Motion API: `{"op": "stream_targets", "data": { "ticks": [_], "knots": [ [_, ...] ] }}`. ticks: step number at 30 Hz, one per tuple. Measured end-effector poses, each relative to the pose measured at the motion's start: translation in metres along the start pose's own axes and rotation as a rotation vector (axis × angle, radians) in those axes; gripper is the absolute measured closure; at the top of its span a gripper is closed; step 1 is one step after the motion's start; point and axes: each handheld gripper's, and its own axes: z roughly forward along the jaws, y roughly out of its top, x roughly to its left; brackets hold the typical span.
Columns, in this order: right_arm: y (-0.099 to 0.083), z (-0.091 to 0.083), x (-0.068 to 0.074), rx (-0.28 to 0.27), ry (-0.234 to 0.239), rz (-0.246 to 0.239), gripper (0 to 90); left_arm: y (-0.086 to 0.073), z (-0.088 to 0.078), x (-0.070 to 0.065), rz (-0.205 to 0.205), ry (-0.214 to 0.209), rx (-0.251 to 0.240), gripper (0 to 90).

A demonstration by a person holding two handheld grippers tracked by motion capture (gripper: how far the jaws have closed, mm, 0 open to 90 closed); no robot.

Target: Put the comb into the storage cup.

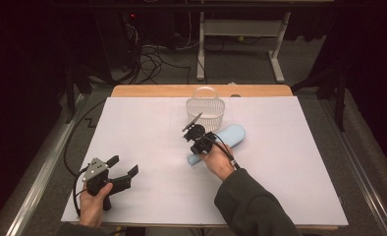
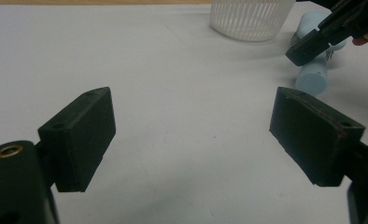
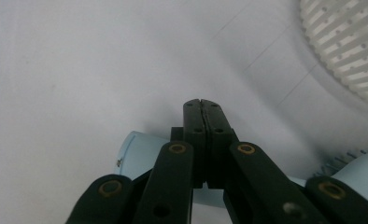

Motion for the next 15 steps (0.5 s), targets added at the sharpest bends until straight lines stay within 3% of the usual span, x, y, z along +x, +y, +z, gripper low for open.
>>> {"op": "stream_targets", "data": {
  "ticks": [6,15],
  "knots": [
    [-0.011,-0.005,0.0,0.0,0.014,0.01,90.0,0.0,0.0,-0.002,0.029,0.008,0.009,15.1],
    [-0.029,-0.013,-0.004,-0.012,0.014,0.014,90.0,0.0,0.0,-0.002,0.027,0.007,0.013,14.9]
  ]
}}
